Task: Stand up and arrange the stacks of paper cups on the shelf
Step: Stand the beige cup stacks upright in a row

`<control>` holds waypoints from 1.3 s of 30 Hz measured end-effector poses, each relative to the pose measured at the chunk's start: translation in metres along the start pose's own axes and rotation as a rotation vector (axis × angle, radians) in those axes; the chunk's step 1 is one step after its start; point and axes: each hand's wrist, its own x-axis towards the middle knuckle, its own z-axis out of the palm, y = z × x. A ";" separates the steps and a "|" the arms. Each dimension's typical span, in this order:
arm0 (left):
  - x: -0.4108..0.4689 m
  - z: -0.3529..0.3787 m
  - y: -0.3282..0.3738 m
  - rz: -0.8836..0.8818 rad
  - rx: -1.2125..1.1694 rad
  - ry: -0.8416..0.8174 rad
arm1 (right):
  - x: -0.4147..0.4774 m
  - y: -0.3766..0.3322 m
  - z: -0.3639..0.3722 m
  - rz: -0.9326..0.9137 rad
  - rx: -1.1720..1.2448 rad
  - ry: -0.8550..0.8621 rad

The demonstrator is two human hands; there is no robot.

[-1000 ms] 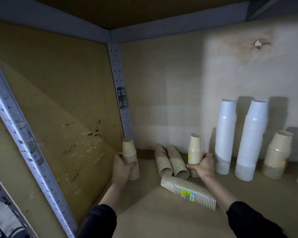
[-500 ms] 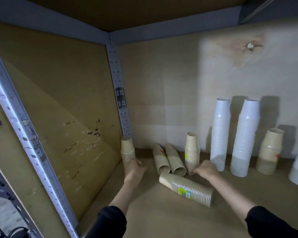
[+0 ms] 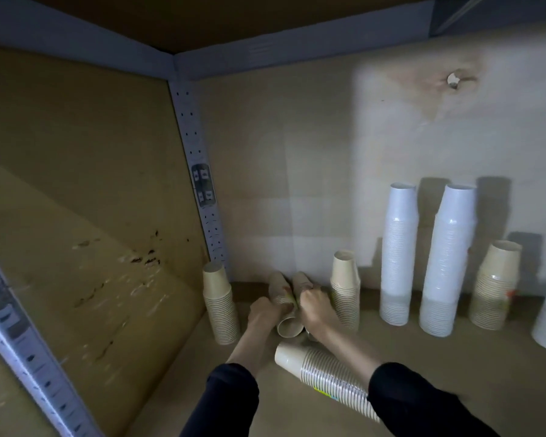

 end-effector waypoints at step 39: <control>-0.001 0.000 -0.029 0.212 -0.157 0.240 | 0.010 0.010 0.030 0.172 0.718 0.305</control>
